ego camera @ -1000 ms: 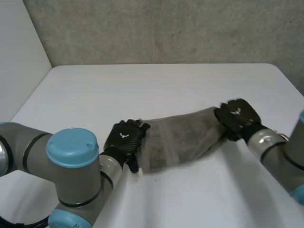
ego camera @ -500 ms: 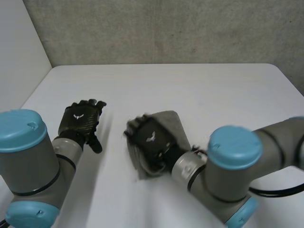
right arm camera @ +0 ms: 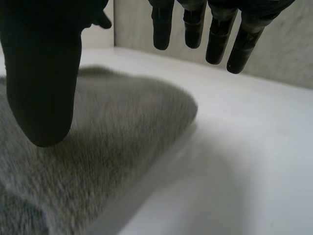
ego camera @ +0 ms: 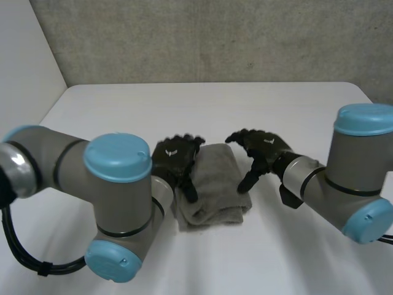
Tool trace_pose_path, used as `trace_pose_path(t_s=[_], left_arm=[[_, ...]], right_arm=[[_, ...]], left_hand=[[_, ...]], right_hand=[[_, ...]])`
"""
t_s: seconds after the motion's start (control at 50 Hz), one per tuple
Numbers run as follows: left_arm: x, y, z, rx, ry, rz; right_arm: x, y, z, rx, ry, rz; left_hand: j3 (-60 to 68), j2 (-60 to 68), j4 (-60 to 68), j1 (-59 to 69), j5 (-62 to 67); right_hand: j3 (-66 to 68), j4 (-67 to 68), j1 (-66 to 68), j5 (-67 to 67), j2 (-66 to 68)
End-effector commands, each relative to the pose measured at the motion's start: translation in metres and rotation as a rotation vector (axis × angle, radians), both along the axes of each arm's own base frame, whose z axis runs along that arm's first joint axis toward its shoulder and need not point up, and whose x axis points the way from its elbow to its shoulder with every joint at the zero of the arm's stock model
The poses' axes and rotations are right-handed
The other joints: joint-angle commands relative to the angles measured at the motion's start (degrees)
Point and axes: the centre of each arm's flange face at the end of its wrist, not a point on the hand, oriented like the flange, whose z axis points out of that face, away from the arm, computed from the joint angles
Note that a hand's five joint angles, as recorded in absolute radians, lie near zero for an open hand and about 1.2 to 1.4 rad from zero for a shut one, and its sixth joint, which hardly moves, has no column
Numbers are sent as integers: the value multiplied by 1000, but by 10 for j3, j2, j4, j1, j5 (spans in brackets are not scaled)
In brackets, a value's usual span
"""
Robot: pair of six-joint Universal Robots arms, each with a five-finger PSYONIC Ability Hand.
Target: Fold the laundry
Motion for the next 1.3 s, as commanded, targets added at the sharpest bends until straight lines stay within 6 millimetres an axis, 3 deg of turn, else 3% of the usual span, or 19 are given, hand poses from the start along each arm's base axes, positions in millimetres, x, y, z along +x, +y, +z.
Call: trace_pose_path(t_s=[0.02,0.1,0.22,0.24,0.28,0.3,0.32,0.34,0.36,0.38,0.4,0.46,0.48,0.5,0.58,0.66,0.72,1.08,1.3], left_arm=[[19,-4,-31,84,-104,80],[30,-11,-34,84,-135,124],[30,-14,-27,26,-208,98],[30,-14,-27,26,-208,98],[27,-16,0,-43,-177,89],[27,-16,0,-44,-177,89],[26,-18,21,-85,-133,93],[25,-18,42,-128,-92,99],[25,-18,42,-128,-92,99],[26,-18,63,-168,-54,103],[28,-16,88,-211,-14,109],[32,-13,111,-245,18,116],[37,-9,133,-270,42,125],[45,-7,151,-288,58,139],[68,-13,179,-291,72,205],[98,-13,204,-225,89,273],[105,-9,209,-164,115,248],[110,-12,204,-113,142,190],[120,8,234,-202,186,194]], right_arm=[[7,-6,-33,26,73,36],[11,-8,-46,15,121,51],[12,-10,-41,-64,191,67],[11,-13,-32,-104,208,53],[10,-16,-18,-150,212,27],[8,-18,3,-198,199,-4],[6,-18,24,-249,182,-32],[6,-18,25,-249,181,-33],[5,-18,46,-302,159,-54],[5,-18,47,-302,159,-54],[3,-17,68,-351,133,-80],[-4,-13,112,-434,64,-151],[-11,-13,134,-471,26,-201],[-11,-13,134,-472,26,-202],[-34,-5,181,-537,-19,-325],[-48,-3,191,-520,-2,-375],[-48,2,191,-484,10,-368],[-50,5,188,-455,23,-359],[-57,25,211,-508,-9,-370]], left_hand=[[11,11,12,16,5],[11,11,12,16,5],[6,5,7,11,0],[6,5,7,11,0],[4,4,5,9,-2],[4,4,5,9,-2],[4,4,5,9,-2],[4,4,5,9,-2],[4,4,5,9,-2],[4,4,5,9,-2],[4,4,5,9,-2],[4,4,5,9,-2],[4,4,5,9,-2],[4,4,5,9,-2],[4,4,5,9,-2],[-6,-6,-5,-1,-12],[-6,-6,-5,-1,-12],[-7,-8,-7,-3,-14],[1,0,2,5,-5]], right_hand=[[-22,-34,-20,-41,-31],[-22,-34,-20,-41,-31],[-22,-34,-20,-41,-31],[-22,-34,-20,-41,-31],[-22,-34,-20,-41,-31],[-22,-34,-20,-41,-31],[-22,-34,-20,-41,-31],[-22,-34,-20,-41,-31],[-22,-34,-20,-41,-31],[-22,-34,-20,-41,-31],[-22,-34,-20,-41,-31],[-22,-34,-20,-41,-31],[-22,-34,-20,-41,-31],[-22,-34,-20,-41,-31],[-22,-34,-20,-41,-31],[-22,-34,-20,-41,-31],[-22,-34,-20,-41,-31],[-22,-34,-20,-41,-31],[-22,-34,-20,-41,-31]])
